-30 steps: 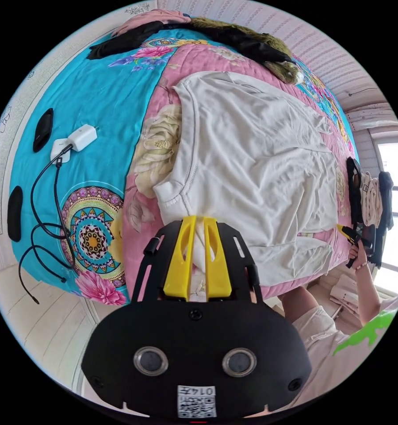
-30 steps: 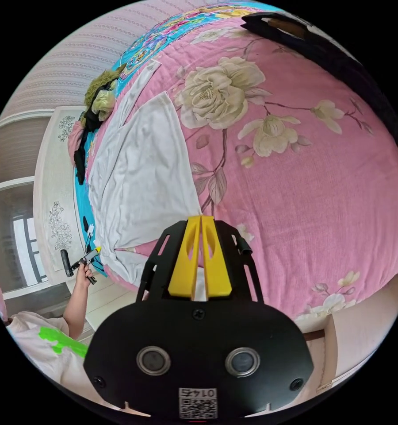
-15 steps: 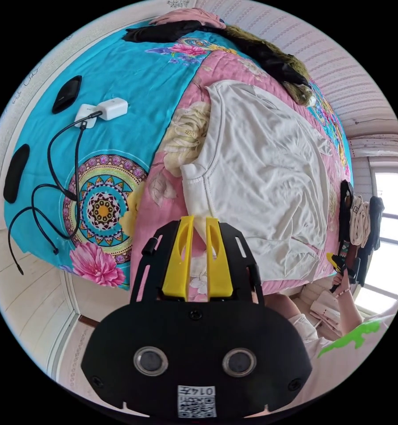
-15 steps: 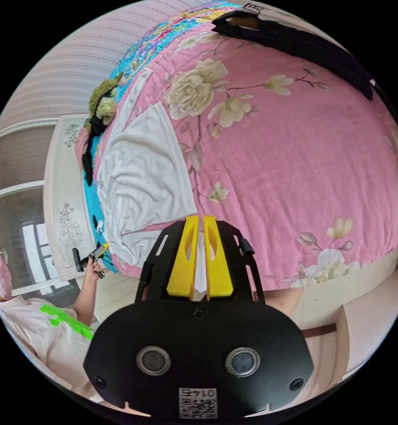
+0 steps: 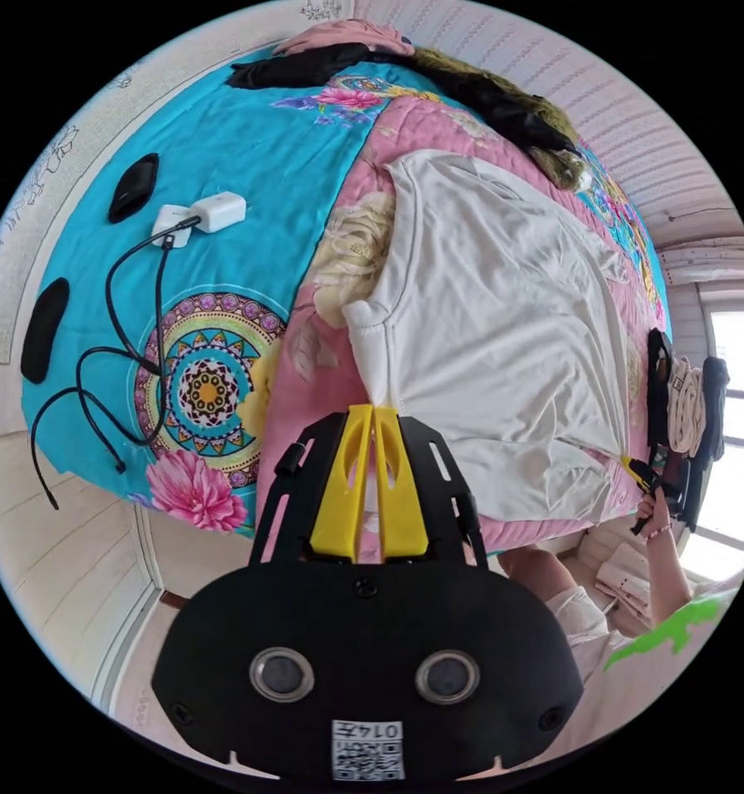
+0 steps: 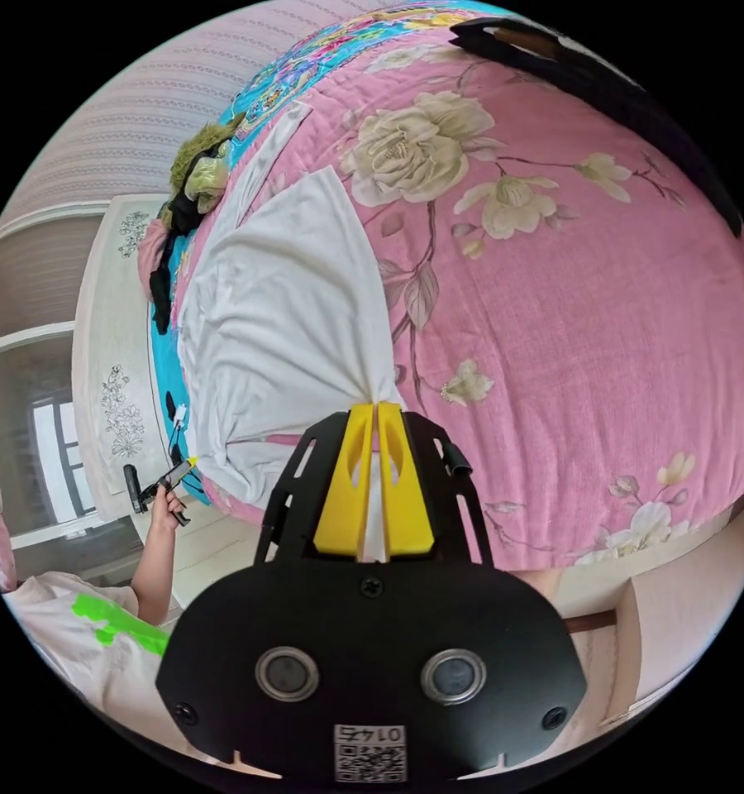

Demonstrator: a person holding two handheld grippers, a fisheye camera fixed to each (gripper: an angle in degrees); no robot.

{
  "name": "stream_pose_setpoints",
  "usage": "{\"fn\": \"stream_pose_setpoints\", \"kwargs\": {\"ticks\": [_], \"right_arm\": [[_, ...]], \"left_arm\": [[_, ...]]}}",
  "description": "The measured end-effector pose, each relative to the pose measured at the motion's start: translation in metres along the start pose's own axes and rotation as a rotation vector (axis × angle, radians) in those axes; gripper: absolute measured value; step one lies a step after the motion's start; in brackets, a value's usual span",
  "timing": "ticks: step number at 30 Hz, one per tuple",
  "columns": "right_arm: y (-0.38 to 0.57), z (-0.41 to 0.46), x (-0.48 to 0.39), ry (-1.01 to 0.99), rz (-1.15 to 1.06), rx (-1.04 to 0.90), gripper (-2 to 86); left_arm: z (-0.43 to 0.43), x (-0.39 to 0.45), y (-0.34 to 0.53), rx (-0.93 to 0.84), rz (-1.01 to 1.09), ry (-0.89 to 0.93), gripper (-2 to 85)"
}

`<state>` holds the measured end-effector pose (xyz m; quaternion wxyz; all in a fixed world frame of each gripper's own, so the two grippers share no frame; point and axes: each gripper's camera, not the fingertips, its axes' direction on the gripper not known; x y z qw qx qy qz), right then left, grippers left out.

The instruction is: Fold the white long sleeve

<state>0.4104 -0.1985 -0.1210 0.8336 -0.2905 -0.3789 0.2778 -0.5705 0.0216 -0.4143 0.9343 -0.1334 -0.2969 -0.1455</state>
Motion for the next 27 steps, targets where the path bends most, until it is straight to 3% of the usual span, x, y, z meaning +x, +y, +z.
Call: {"fn": "stream_pose_setpoints", "kwargs": {"ticks": [6,9,17,27], "right_arm": [[0.009,0.014,0.030,-0.033,-0.005,-0.035,2.5],[0.017,0.022,0.038,-0.037,-0.013,-0.050,7.1],[0.080,0.043,0.067,-0.010,0.064,-0.124,12.9],[0.071,0.080,0.051,0.081,-0.048,-0.233,1.4]], "left_arm": [[0.028,-0.042,0.019,-0.081,-0.133,0.156,2.1],[0.027,-0.056,0.030,-0.031,-0.194,0.240,5.1],[0.023,-0.055,0.057,-0.043,-0.165,0.188,5.6],[0.044,-0.043,0.038,-0.112,-0.180,0.176,1.3]]}}
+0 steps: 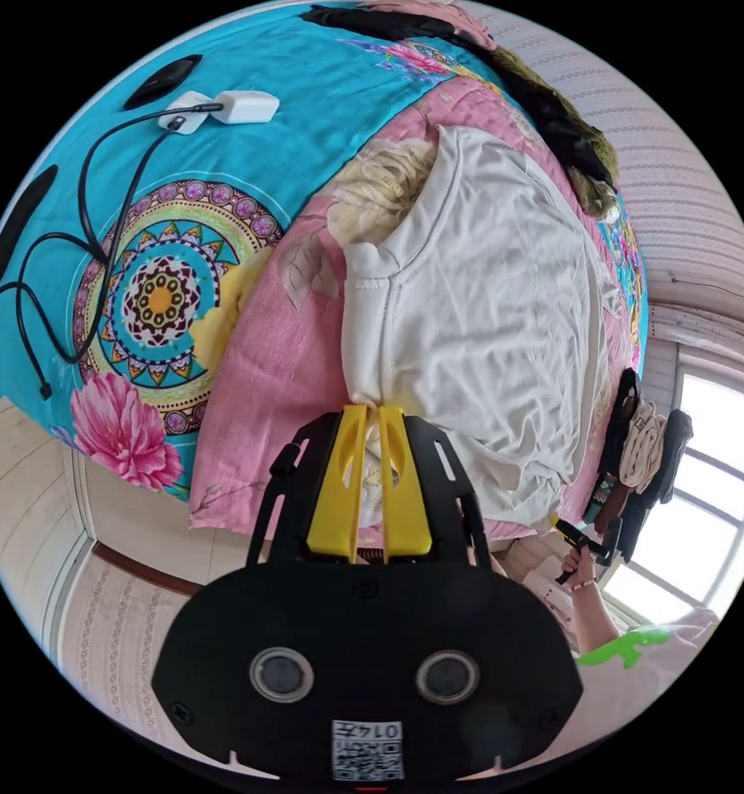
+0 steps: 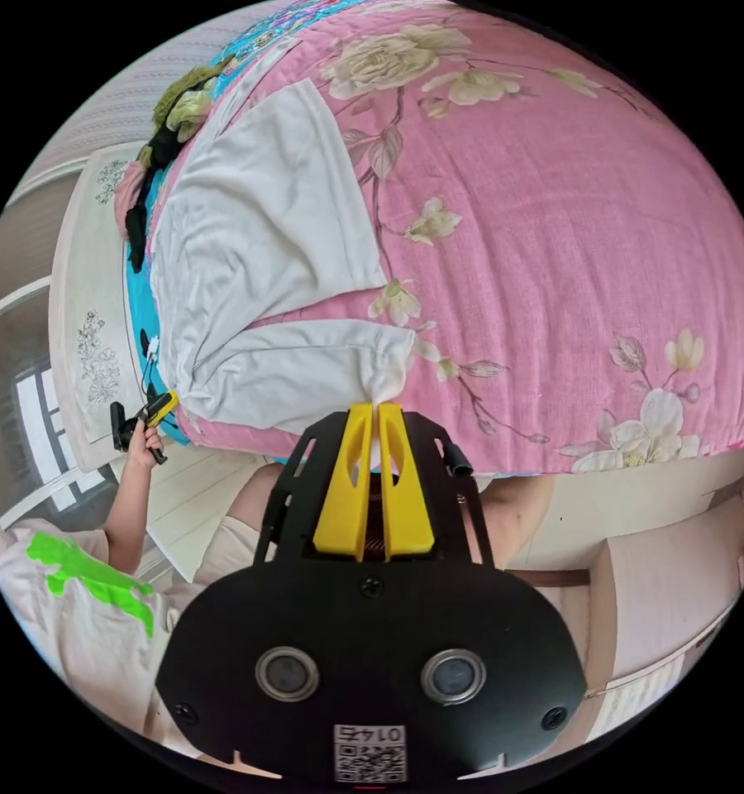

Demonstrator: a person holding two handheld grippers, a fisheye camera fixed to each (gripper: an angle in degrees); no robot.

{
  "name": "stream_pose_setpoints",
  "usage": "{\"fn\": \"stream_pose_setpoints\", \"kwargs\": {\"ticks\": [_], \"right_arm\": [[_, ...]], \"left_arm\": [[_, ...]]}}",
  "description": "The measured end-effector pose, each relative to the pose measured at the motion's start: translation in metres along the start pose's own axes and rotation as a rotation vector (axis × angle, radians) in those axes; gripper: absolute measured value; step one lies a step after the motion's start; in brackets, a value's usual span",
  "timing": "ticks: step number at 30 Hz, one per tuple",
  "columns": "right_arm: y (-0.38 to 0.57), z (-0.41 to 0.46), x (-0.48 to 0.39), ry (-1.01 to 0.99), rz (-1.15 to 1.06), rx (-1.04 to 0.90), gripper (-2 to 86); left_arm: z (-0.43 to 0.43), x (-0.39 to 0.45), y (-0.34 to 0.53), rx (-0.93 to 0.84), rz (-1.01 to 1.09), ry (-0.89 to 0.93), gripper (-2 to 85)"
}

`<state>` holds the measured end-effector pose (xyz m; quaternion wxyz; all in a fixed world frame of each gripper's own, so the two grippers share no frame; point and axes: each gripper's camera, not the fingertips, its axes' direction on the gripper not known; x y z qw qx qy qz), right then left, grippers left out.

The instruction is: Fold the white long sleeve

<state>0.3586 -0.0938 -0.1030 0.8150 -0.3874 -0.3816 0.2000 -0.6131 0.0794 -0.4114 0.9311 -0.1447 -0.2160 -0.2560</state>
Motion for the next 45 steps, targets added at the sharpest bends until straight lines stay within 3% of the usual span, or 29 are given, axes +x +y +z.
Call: {"fn": "stream_pose_setpoints", "kwargs": {"ticks": [6,21,24,27,35,45], "right_arm": [[0.021,-0.002,-0.007,0.121,-0.089,-0.122,0.5],[0.027,0.015,-0.026,0.035,-0.050,-0.135,1.8],[0.026,0.040,-0.027,0.027,-0.032,-0.221,4.1],[0.026,0.055,-0.031,0.088,-0.033,-0.280,6.1],[0.000,0.035,-0.058,0.082,-0.049,-0.188,8.5],[-0.130,-0.028,-0.133,-0.055,-0.157,0.242,7.9]], "left_arm": [[-0.010,0.019,0.002,0.007,0.090,-0.014,-0.8],[-0.062,0.073,0.013,0.013,0.159,-0.099,-0.7],[-0.058,0.064,0.011,-0.040,0.064,0.064,0.1],[-0.068,0.075,0.011,-0.013,0.021,0.077,3.8],[-0.116,0.155,0.012,0.100,0.125,-0.138,5.2],[-0.140,0.324,-0.065,0.128,0.417,-0.228,1.4]]}}
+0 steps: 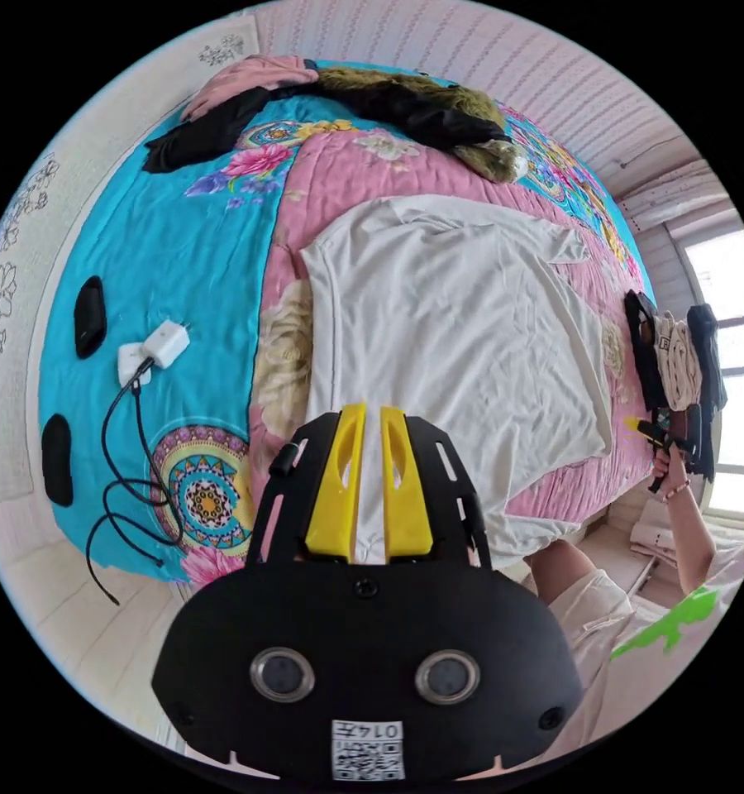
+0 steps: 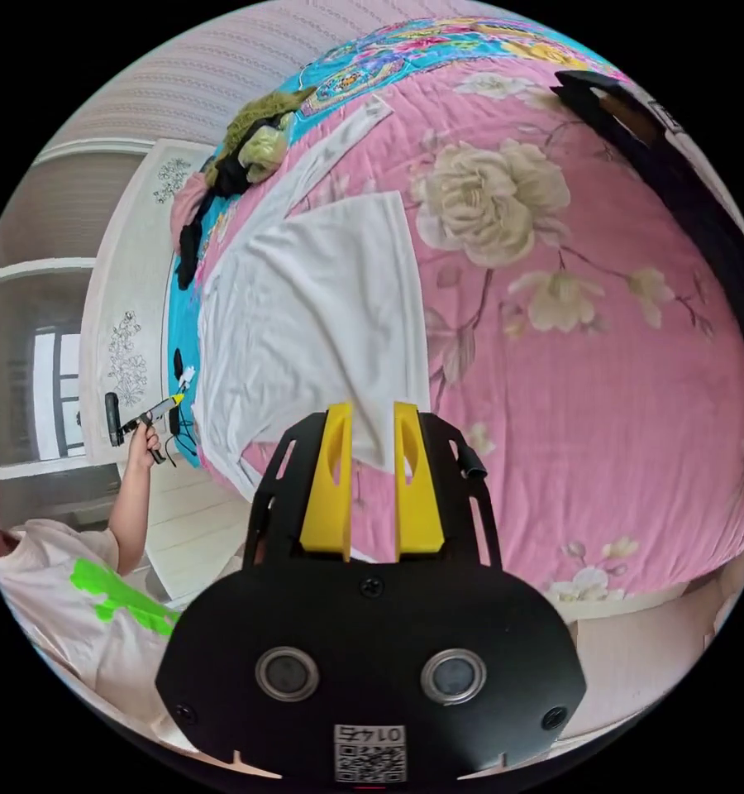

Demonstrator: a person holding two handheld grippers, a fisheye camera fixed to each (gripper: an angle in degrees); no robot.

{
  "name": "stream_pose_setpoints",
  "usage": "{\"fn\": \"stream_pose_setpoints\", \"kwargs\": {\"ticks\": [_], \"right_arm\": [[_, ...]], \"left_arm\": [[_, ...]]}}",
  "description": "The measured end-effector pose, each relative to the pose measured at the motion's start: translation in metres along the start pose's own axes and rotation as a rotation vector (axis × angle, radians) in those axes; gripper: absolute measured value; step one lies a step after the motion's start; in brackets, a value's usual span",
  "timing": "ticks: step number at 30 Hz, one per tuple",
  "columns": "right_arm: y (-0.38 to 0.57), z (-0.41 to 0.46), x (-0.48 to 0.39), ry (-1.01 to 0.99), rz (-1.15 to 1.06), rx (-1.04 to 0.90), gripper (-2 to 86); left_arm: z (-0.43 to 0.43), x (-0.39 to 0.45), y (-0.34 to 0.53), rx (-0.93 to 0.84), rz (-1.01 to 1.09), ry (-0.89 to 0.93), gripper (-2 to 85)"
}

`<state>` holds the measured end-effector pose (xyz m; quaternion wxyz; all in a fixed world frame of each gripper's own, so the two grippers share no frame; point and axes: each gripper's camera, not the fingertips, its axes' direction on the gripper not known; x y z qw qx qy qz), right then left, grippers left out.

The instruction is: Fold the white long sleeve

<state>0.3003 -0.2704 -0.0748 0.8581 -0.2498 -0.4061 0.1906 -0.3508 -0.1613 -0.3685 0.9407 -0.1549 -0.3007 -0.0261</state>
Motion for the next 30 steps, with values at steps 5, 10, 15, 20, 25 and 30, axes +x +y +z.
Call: {"fn": "stream_pose_setpoints", "kwargs": {"ticks": [5,10,15,20,25,30], "right_arm": [[-0.087,0.015,-0.018,0.079,-0.011,0.089,8.1],[-0.156,0.030,-0.025,0.055,0.041,0.123,9.5],[-0.152,0.034,-0.055,-0.008,-0.059,0.071,1.5],[-0.079,0.033,-0.133,0.242,-0.431,0.083,0.5],[-0.040,0.067,-0.178,0.438,-0.624,0.030,0.5],[-0.038,0.068,-0.184,0.412,-0.599,0.009,1.7]], "left_arm": [[-0.011,0.048,-0.070,0.016,0.059,0.050,-0.5],[-0.027,0.099,-0.116,0.021,0.110,0.096,-0.9],[-0.039,0.166,-0.150,-0.001,0.199,0.160,-0.8],[-0.044,0.262,-0.193,-0.025,0.410,0.277,1.2],[-0.032,0.392,-0.249,-0.061,0.669,0.285,3.1],[0.006,0.523,-0.275,-0.206,0.945,0.126,4.2]]}}
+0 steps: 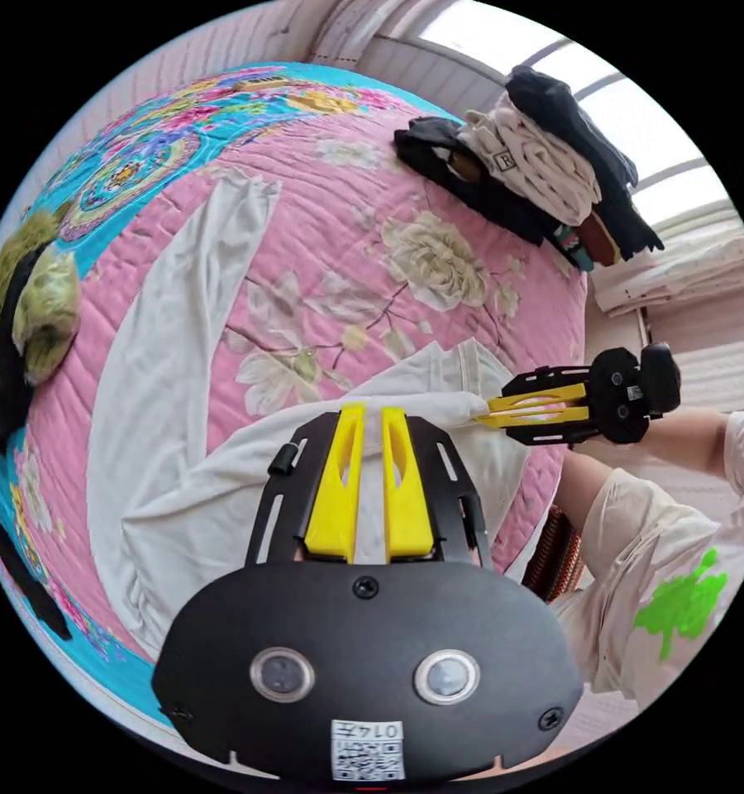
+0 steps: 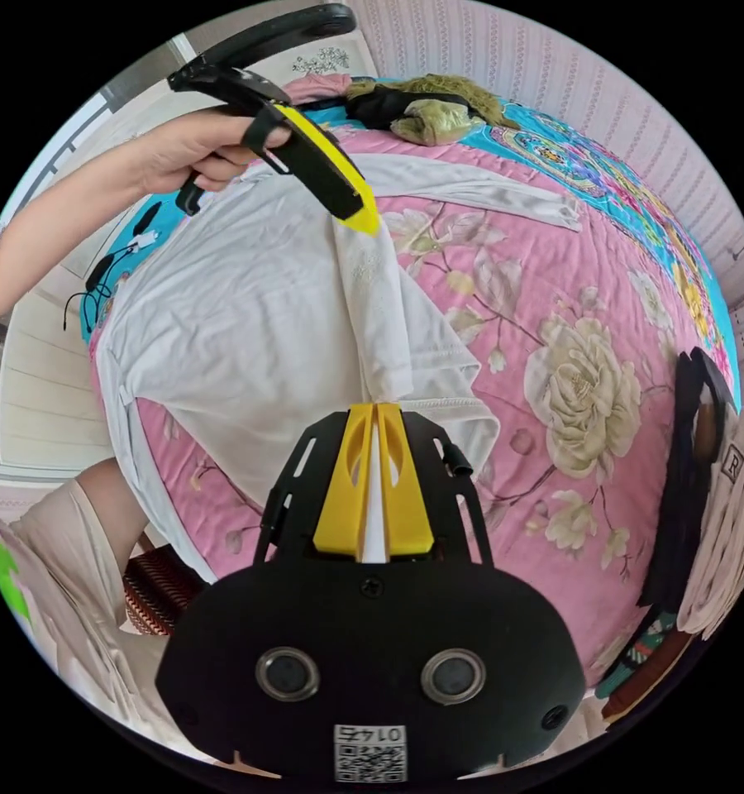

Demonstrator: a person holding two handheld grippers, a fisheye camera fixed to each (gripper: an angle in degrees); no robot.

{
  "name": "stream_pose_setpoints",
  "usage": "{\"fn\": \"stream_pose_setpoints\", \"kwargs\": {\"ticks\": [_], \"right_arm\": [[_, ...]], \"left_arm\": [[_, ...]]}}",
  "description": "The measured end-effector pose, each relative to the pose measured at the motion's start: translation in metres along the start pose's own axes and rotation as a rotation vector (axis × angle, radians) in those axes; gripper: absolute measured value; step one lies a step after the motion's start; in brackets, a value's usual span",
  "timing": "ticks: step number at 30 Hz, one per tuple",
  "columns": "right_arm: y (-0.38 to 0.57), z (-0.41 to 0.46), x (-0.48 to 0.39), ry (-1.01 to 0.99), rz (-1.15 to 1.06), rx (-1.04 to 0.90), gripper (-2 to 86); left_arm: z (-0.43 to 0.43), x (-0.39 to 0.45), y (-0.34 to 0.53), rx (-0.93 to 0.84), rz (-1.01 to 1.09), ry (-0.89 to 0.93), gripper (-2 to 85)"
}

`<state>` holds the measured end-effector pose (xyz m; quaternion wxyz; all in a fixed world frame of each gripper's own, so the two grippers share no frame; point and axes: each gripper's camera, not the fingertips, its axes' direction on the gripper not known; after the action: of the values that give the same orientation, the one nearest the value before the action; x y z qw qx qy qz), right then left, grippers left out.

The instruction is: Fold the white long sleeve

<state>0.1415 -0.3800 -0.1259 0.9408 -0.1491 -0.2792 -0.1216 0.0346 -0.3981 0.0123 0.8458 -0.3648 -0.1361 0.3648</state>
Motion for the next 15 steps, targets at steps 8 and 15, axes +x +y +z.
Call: {"fn": "stream_pose_setpoints", "kwargs": {"ticks": [8,15], "right_arm": [[-0.013,-0.047,0.082,-0.266,0.275,0.159,2.0],[-0.060,-0.010,0.118,-0.509,0.415,0.069,5.2]], "left_arm": [[0.018,0.044,-0.069,-0.165,0.131,-0.151,2.9],[0.007,0.049,-0.078,-0.192,0.068,-0.052,1.9]]}}
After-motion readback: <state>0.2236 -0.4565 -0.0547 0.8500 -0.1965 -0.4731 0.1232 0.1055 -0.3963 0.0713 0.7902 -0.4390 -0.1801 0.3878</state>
